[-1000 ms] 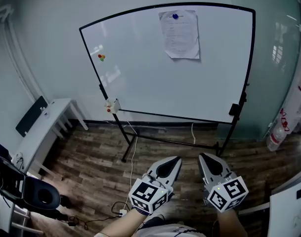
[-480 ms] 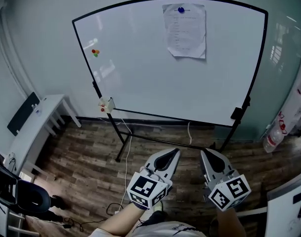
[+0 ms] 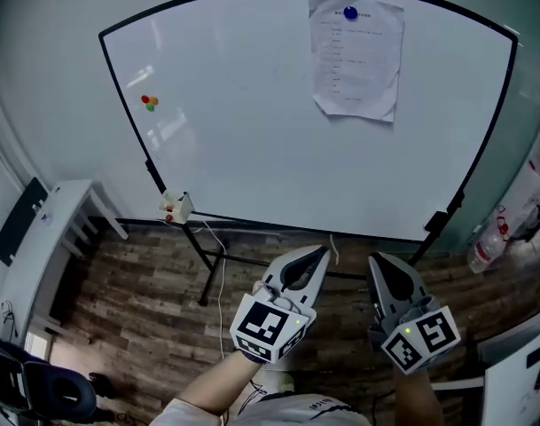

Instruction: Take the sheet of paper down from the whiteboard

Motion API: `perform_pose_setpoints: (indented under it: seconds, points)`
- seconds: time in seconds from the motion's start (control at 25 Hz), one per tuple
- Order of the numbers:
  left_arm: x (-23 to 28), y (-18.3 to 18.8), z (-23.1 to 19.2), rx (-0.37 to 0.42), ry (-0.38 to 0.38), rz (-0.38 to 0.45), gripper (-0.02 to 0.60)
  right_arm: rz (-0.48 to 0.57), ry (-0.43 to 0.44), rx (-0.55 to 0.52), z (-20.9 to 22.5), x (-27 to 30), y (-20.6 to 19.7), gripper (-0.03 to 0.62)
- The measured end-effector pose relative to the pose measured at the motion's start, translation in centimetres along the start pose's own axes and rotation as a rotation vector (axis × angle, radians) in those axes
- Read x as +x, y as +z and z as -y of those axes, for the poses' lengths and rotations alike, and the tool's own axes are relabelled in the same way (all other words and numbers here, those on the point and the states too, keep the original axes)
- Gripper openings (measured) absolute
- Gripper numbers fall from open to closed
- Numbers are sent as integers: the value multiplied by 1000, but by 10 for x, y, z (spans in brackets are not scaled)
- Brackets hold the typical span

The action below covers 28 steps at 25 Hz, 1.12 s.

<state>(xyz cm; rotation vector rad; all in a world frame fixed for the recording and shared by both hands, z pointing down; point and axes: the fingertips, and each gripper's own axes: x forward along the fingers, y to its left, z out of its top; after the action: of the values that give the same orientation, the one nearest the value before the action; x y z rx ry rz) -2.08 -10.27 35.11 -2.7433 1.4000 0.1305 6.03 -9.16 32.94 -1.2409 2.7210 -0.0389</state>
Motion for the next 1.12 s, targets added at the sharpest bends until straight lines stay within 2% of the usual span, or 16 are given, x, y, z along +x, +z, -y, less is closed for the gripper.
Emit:
perform_pose_setpoints:
  seconds: [0.32,0.52,0.72,0.88,1.12]
  points:
    - [61,14,-65,27,-17,40,14,27,-59,-90,36,68,22,14]
    - [106,33,-92,82,1,73,14,74,-37,-124,68,110,41,14]
    - [152,64,-122,140,60,110,14,149,8,-212,102,146,81,14]
    - [186,89,-148,180,119,145,14,198,39,-243,132,172,109,14]
    - [213,128,-189,229,193,199,15,245,78,-295,156,207,141,14]
